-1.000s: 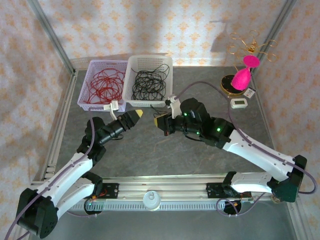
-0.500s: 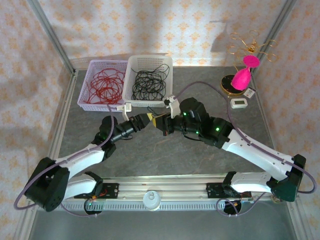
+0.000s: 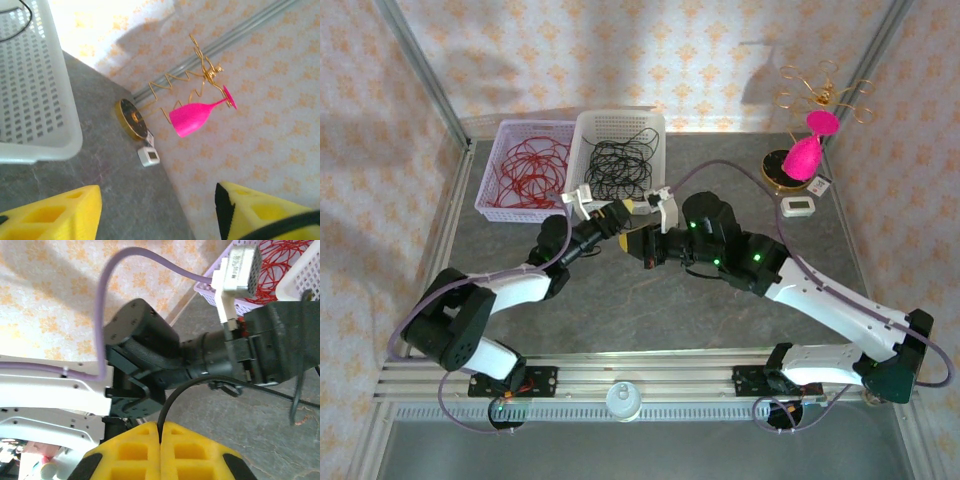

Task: Untangle the cables

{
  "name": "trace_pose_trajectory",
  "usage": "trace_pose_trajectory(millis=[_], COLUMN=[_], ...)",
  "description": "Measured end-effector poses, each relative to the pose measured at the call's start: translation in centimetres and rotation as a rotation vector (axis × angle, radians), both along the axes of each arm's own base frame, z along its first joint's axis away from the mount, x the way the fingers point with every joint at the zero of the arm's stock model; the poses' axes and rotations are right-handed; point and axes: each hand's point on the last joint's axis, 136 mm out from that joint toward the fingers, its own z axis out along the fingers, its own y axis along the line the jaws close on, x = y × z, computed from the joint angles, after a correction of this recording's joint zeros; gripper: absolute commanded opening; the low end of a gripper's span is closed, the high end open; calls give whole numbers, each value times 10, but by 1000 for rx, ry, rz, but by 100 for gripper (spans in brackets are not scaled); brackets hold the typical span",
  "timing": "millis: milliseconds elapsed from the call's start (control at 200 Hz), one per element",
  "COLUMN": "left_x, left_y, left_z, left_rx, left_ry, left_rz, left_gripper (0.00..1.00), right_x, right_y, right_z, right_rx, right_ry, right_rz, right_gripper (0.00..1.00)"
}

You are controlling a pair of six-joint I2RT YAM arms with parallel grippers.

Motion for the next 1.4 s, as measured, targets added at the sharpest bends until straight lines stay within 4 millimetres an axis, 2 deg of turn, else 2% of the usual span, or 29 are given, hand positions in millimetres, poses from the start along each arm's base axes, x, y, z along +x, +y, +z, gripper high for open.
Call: trace_pose_trajectory(millis=[80, 230, 280, 355, 485, 671, 861, 986, 1106, 1246, 1401], left_x=[8, 21, 23, 26, 26, 19, 15, 14, 10, 5, 2], left_y=[4, 14, 16, 19, 25, 33, 46, 63, 84, 99, 114], left_z=[-9, -32, -39, -48, -56, -57, -42, -41, -47, -31, -15], left_rx=[5, 8, 6, 3, -1, -12, -9, 20, 35, 32, 48], left_ry=[22, 87, 108, 138, 163, 170, 146, 157, 183, 152, 116], left_rz=[51, 139, 157, 179, 213, 235, 283, 340, 393, 428, 464], left_gripper=[48, 43, 36, 21, 0, 0, 0, 0, 0, 0, 0], right_x=[0, -2, -4, -6, -7, -4, 11, 28, 30, 33, 34], right_y=[0, -3, -6, -11, -20, -33, -47, -74, -102, -117, -124], right_z=[12, 38, 44, 53, 68, 86, 85, 83, 88, 83, 80], right_rx=[24, 75, 89, 107, 133, 161, 133, 86, 64, 25, 9], right_ry=[-7, -36, -48, -65, -97, -143, -165, -194, -223, -228, -230], right_rz=[0, -4, -7, -14, -41, -94, -208, -375, -479, -538, -566], right_gripper=[0, 0, 0, 0, 0, 0, 0, 0, 0, 0, 0])
